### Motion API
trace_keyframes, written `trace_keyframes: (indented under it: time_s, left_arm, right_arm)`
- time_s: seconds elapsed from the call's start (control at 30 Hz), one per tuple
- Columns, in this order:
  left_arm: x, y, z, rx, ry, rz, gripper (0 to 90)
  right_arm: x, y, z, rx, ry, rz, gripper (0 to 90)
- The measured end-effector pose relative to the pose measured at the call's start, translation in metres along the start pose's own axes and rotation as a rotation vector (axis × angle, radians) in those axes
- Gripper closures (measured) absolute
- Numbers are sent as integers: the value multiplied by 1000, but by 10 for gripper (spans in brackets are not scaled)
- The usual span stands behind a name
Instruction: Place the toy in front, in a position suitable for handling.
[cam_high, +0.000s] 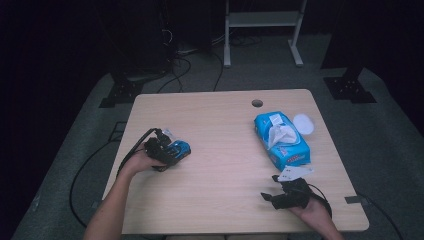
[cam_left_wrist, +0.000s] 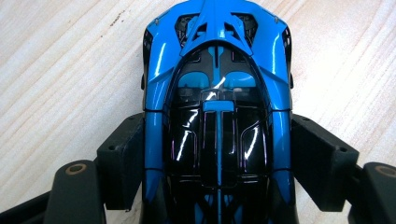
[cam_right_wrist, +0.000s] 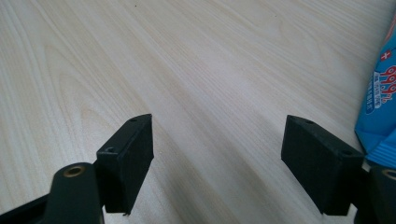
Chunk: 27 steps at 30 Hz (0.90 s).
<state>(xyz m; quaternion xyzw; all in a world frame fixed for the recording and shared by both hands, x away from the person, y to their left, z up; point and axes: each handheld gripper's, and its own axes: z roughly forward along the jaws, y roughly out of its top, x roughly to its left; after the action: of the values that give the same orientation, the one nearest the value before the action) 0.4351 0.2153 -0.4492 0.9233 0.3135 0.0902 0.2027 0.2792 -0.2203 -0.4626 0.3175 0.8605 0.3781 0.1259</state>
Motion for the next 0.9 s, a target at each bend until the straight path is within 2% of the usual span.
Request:
trace_keyframes:
  time_s: [0.03, 0.13, 0.23, 0.27, 0.4, 0.53, 0.77, 0.9]
  left_arm:
    - [0, 0, 0, 0, 1, 2, 261]
    - [1, 0, -6, -47, -7, -14, 282]
    - [-1, -1, -4, -9, 7, 9, 282]
    - [0, -2, -4, -17, -1, -3, 282]
    - [1, -4, -4, -19, 9, -4, 283]
    - [0, -3, -7, -18, 25, 13, 283]
    - [2, -5, -19, -49, 30, 6, 283]
    - [-4, 1, -30, -55, 36, 50, 283]
  right_arm:
    - [0, 0, 0, 0, 1, -2, 243]
    - [0, 0, 0, -2, 0, 1, 243]
    - [0, 0, -1, -2, -1, 2, 243]
    - [0, 0, 0, -1, -1, 1, 244]
    - [0, 0, 0, -1, 0, 2, 243]
    - [0, 0, 0, -1, -1, 0, 243]
    - [0, 0, -1, -3, -2, 3, 243]
    - [0, 1, 0, -3, -2, 1, 243]
